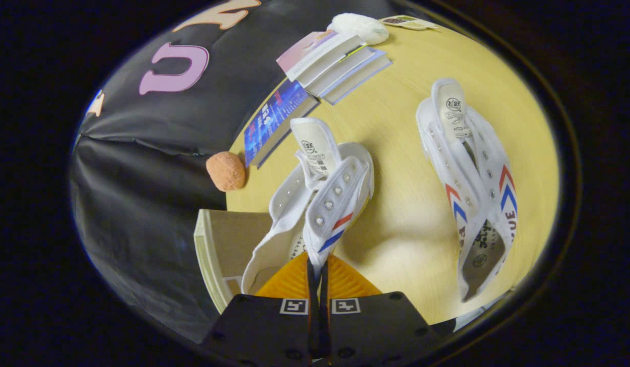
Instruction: Open the storage box then place both shoes into the box .Put the left shoe in first, then the right shoe, with the right side of both shoes facing outward in a uniform manner.
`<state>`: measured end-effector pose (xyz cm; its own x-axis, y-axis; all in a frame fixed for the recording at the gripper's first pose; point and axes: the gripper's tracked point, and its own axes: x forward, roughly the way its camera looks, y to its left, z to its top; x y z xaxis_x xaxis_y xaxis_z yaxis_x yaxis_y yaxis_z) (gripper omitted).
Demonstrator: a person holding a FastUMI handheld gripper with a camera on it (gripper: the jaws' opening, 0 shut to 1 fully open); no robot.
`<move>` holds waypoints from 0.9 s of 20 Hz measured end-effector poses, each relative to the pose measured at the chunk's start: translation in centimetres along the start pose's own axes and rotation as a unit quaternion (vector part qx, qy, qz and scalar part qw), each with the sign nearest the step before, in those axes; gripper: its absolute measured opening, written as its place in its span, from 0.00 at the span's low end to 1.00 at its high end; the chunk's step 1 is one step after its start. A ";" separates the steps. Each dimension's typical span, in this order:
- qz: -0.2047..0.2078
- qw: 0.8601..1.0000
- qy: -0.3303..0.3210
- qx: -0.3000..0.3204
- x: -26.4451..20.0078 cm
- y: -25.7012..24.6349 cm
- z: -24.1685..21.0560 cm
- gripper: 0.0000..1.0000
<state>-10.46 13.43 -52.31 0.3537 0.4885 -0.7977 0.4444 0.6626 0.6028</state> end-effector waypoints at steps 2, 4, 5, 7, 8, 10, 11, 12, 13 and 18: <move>0.026 1.000 -0.008 -0.004 -1.5 2.3 0.0 0.02; 0.051 0.998 -0.017 -0.023 -3.4 5.4 0.0 0.02; 0.061 0.997 -0.022 -0.042 -4.2 7.1 0.0 0.02; 0.078 0.993 -0.030 -0.088 -5.9 10.5 -0.3 0.02; 0.089 0.990 -0.029 -0.109 -6.6 12.5 -0.6 0.03; 0.115 0.983 -0.020 -0.139 -7.5 16.0 -2.0 0.02; 0.130 0.981 -0.012 -0.146 -7.9 17.7 -3.0 0.02; 0.144 0.978 -0.001 -0.150 -8.1 19.2 -4.1 0.02; 0.157 0.975 0.012 -0.157 -8.2 20.3 -5.4 0.02; 0.166 0.965 0.077 -0.188 -4.9 22.0 -10.7 0.02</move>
<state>-11.23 31.66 -35.33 0.2856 0.7688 -0.5722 -0.0121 0.5999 0.8000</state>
